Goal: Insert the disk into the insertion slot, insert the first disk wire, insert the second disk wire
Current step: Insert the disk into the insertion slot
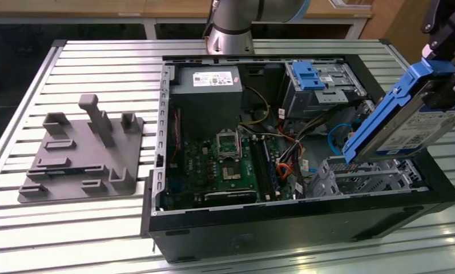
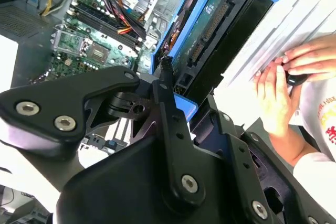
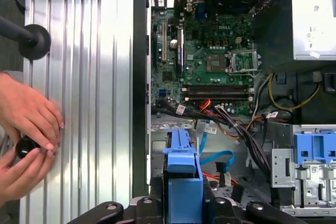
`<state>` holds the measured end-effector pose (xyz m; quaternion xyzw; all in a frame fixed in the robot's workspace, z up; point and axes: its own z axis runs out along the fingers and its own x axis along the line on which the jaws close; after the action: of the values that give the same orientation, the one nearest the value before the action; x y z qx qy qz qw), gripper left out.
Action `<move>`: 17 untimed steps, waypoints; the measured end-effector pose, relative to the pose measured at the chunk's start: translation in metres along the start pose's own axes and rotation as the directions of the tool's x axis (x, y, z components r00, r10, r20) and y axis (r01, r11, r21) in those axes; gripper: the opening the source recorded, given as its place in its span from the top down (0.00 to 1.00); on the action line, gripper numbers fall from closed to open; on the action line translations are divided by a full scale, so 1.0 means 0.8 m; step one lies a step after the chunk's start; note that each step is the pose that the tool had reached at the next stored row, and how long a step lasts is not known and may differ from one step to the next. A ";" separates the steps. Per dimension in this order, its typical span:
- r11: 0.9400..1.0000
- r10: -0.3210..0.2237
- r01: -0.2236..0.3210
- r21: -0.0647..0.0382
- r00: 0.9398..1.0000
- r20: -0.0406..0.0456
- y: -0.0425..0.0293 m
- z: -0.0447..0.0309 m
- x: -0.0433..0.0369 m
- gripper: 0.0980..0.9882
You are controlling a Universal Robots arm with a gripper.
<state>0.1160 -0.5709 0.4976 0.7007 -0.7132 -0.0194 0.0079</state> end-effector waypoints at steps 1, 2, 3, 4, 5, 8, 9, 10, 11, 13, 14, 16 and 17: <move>1.000 0.000 0.000 0.000 1.000 0.009 0.0001 0.0001 0.000 0.70; 1.000 -0.001 0.001 0.001 1.000 0.017 0.0002 0.0001 0.000 0.70; 1.000 -0.001 0.001 0.001 1.000 0.025 0.0002 0.0001 0.000 0.70; 1.000 -0.002 0.002 0.002 0.999 0.033 0.0002 0.0001 0.000 0.70; 1.000 -0.002 0.002 0.002 0.999 0.042 0.0003 0.0001 0.001 0.70; 1.000 -0.002 0.002 0.002 0.999 0.047 0.0003 0.0001 0.001 0.70; 1.000 -0.002 0.002 0.002 0.999 0.047 0.0003 0.0001 0.001 0.70; 1.000 -0.002 0.002 0.002 0.999 0.047 0.0003 0.0001 0.001 0.70; 1.000 -0.002 0.002 0.002 0.999 0.047 0.0003 0.0002 0.001 0.70; 1.000 -0.003 0.002 0.006 0.999 0.047 0.0004 0.0005 0.001 0.70; 1.000 -0.003 0.002 0.008 0.999 0.047 0.0003 0.0009 0.001 0.70; 1.000 -0.003 0.002 0.011 0.999 0.047 0.0003 0.0015 0.001 0.70; 1.000 -0.003 0.002 0.013 0.999 0.047 0.0003 0.0017 0.001 0.70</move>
<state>0.1157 -0.5716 0.4962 0.7011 -0.7123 -0.0315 -0.0133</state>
